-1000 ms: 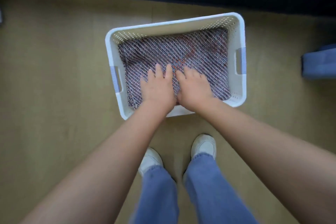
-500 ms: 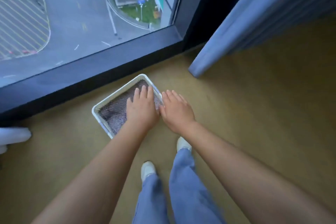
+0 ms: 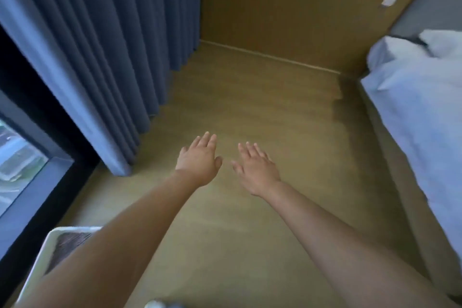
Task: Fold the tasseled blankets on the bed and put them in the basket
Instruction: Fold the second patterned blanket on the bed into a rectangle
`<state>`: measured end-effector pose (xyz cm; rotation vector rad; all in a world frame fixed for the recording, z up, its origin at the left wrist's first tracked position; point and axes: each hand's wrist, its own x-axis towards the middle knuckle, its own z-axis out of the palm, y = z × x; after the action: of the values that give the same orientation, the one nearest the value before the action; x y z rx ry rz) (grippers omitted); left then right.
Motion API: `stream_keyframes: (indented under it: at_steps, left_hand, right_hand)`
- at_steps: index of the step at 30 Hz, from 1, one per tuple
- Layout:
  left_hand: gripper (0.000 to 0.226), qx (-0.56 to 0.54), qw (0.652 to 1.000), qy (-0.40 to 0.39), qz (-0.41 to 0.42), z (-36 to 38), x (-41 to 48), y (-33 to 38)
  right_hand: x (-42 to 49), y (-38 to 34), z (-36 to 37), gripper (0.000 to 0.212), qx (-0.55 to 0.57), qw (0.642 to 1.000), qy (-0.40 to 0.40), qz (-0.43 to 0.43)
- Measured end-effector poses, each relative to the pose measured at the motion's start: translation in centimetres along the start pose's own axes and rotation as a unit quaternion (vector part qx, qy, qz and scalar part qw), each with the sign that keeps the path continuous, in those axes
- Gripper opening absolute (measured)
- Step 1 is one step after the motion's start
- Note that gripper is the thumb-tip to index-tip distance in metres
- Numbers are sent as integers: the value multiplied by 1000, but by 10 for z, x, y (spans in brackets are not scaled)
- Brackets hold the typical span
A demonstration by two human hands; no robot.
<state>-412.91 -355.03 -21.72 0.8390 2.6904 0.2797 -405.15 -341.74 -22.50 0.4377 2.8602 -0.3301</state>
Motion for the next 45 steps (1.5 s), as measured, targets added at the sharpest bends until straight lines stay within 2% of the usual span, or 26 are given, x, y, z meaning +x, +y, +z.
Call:
stream_keyframes:
  at_steps: [5,10,17,24,32,38,42,45]
  left_hand:
    - [55,30,989,-21,144,4,5,242]
    - [54,49,948,-56,309,43,-27,470]
    - [47,80,874,-76,474,96,-63,694]
    - [47,92,841,-116,520,149,-56,868]
    - [47,137,811,-137,552,210,-61,1048]
    - [46,128,809,-120,561,261,-87,1162]
    - [48,97,835,-118,528,284,-92,1234]
    - [48,97,842,-120,517,301,-94,1281]
  right_hand:
    - [-128,204,-62,57,35,988,46,145]
    - [-279,372,-106,52,94,948,134,273]
    - [-427,531,-120,52,151,873,206,417]
    - [-480,667,-122,55,184,827,229,479]
    - [-543,819,-127,56,209,806,233,503]
    - [-618,936,-123,56,204,814,217,499]
    - [-671,1018,-129,57,207,829,209,476]
    - [-694,1077,-134,57,219,830,207,469]
